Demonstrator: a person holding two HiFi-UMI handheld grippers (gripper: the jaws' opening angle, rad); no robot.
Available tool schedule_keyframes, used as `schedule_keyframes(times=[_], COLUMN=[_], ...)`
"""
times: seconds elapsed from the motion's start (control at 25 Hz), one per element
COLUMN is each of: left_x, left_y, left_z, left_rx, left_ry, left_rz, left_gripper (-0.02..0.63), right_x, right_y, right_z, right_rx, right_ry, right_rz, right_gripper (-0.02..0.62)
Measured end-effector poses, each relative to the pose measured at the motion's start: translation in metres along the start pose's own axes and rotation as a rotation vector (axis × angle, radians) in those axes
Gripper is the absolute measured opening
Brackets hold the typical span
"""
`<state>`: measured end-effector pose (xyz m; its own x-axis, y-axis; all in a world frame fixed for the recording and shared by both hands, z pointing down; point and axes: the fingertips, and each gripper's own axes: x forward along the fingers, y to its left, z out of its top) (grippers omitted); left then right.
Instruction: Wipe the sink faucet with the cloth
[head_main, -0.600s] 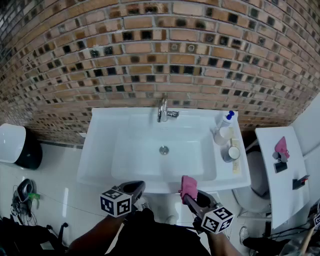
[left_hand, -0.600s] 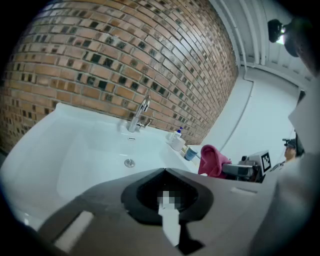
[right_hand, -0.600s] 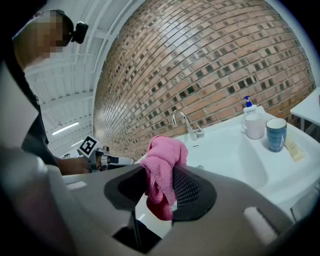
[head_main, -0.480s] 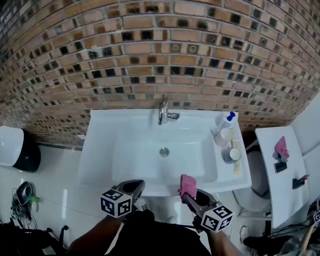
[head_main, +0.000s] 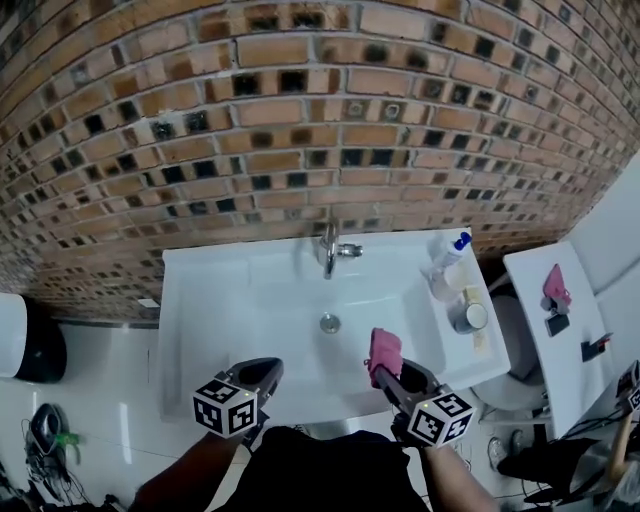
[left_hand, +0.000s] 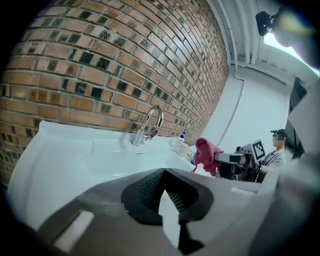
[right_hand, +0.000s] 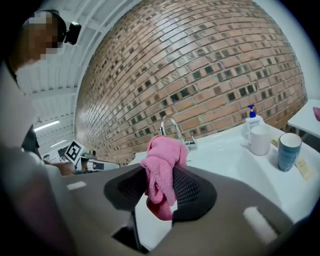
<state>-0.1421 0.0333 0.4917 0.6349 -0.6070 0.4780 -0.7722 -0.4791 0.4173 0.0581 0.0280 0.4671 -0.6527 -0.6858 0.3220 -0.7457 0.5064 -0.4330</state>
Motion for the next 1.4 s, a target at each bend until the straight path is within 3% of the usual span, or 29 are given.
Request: schedule_keyframes(times=[0.2,0.4,0.64,1.0,1.4], left_x=[0.0,0.013,0.037,0.065,0.087], left_y=[0.039,0.048,0.048,0.045,0.045], left_z=[0.008,0.015,0.018,0.027,0.019], left_rx=[-0.011,-0.037,-0.07,-0.153,-0.193], left_ry=[0.022,0.019,0.024,0.021,0.09], left_rz=[0.004,-0.005,0.042,0.147,0.187], left_gripper=[0.006,0.006,0.006,0.006,0.006], right_x=[0.034,0.062,0.112,0.182,0.245], right_y=[-0.009,-0.026,-0.074,-0.162,-0.199], right_z=[0.01,0.021,0.045,0.051,0.049], right_rx=[0.025,0.005,-0.041,0.101,0.166], right_ry=[-0.015,0.011,0.024,0.062,0.123], right_rz=[-0.053,-0.054,-0.036,-0.001,0.107], right_gripper=[0.15,0.15,0.15,0.15,0.15])
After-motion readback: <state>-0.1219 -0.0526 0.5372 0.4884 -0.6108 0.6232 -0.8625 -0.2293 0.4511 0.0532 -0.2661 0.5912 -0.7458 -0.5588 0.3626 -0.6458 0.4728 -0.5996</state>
